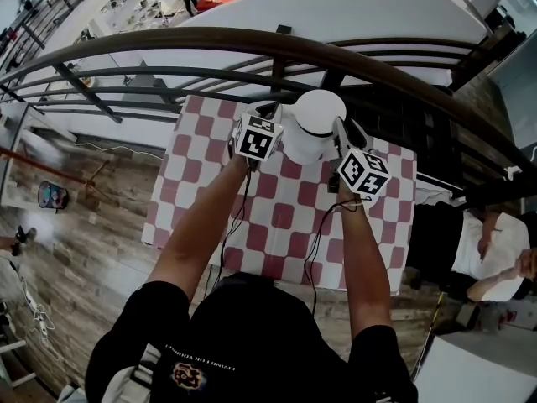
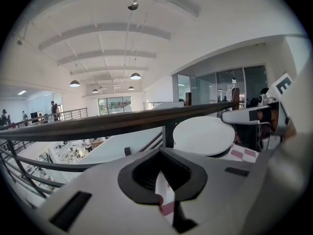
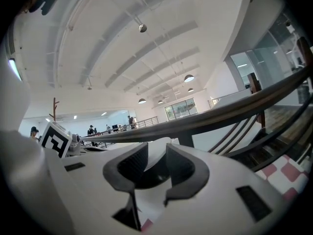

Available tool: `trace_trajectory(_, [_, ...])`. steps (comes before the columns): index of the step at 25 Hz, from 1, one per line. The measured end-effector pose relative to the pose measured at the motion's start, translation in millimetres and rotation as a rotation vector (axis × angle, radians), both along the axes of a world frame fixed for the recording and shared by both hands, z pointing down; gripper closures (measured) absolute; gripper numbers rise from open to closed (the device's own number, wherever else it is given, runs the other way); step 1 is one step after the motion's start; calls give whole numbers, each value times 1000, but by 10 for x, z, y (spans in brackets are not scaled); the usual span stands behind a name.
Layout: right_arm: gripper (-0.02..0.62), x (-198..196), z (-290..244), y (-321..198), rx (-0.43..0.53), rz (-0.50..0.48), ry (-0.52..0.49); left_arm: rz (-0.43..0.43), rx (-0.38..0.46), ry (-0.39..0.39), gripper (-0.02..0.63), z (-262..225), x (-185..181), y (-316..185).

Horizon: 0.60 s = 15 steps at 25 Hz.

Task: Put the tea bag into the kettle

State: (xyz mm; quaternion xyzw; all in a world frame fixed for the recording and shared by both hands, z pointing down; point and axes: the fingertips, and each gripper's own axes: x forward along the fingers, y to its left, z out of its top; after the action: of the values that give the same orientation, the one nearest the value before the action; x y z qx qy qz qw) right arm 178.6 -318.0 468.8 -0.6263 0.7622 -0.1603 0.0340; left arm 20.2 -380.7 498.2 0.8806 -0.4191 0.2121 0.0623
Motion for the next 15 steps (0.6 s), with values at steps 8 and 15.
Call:
trace_trajectory(8, [491,-119,-350,-13,84,-9,-21,-15,8,6,607,-28,-1,23])
trace_trajectory(15, [494,-415,-690,-12,189,-109,-28,-32,11,10,607,-36,-3,24])
